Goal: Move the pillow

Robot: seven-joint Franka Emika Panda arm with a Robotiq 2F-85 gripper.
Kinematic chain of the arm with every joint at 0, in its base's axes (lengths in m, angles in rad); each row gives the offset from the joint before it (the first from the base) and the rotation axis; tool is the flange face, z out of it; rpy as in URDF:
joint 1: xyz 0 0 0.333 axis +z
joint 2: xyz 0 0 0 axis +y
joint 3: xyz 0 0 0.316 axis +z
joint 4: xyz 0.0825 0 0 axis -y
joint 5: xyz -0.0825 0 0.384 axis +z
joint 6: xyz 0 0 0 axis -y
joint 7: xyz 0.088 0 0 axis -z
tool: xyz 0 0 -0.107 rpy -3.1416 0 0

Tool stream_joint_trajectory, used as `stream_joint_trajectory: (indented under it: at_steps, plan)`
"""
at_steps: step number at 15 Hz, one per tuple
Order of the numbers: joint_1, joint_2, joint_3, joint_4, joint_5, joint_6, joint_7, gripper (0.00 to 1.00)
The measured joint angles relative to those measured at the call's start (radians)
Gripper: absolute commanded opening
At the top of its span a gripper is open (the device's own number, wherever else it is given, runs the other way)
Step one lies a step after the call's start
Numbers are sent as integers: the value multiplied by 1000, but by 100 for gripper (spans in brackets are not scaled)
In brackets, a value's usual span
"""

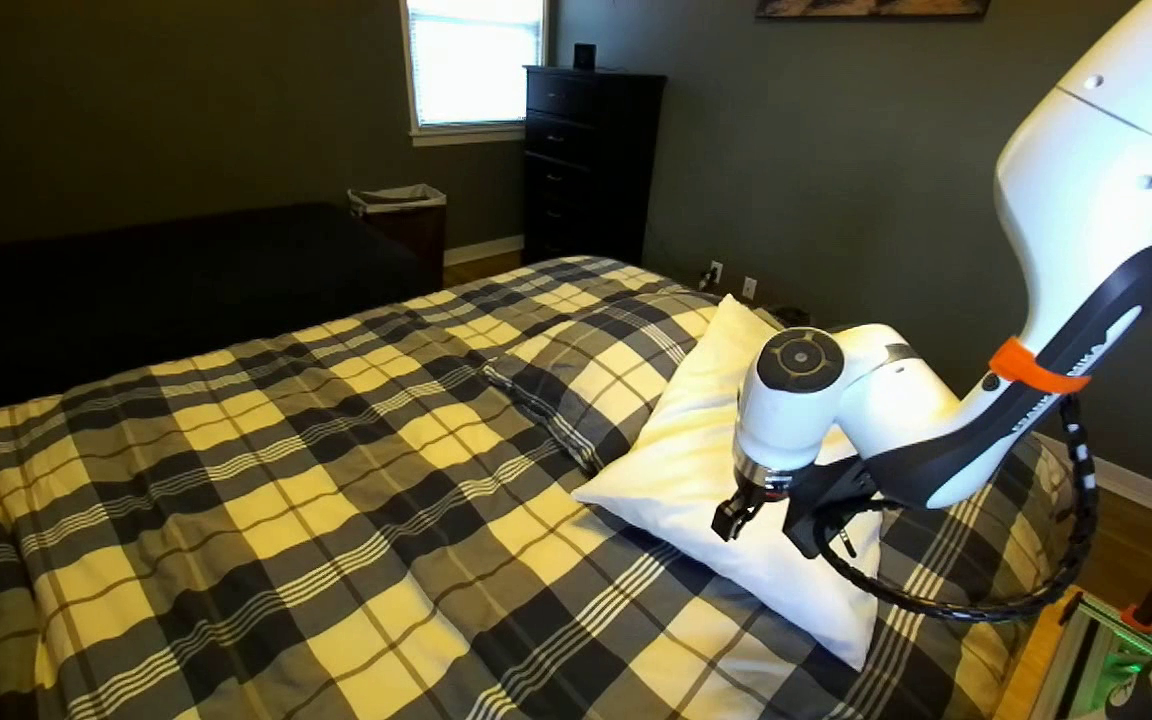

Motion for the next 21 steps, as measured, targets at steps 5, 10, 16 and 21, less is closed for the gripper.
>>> stream_joint_trajectory:
  at_steps: [5, 10, 16, 21]
  plan:
    - [3, 173, -23, 101, -128, 0, 125, 100]
    - [23, 329, -29, 198, -158, -9, 155, 100]
    - [51, 440, -53, 275, -148, -70, 148, 51]
    - [92, 438, -106, 284, 2, -71, 64, 12]
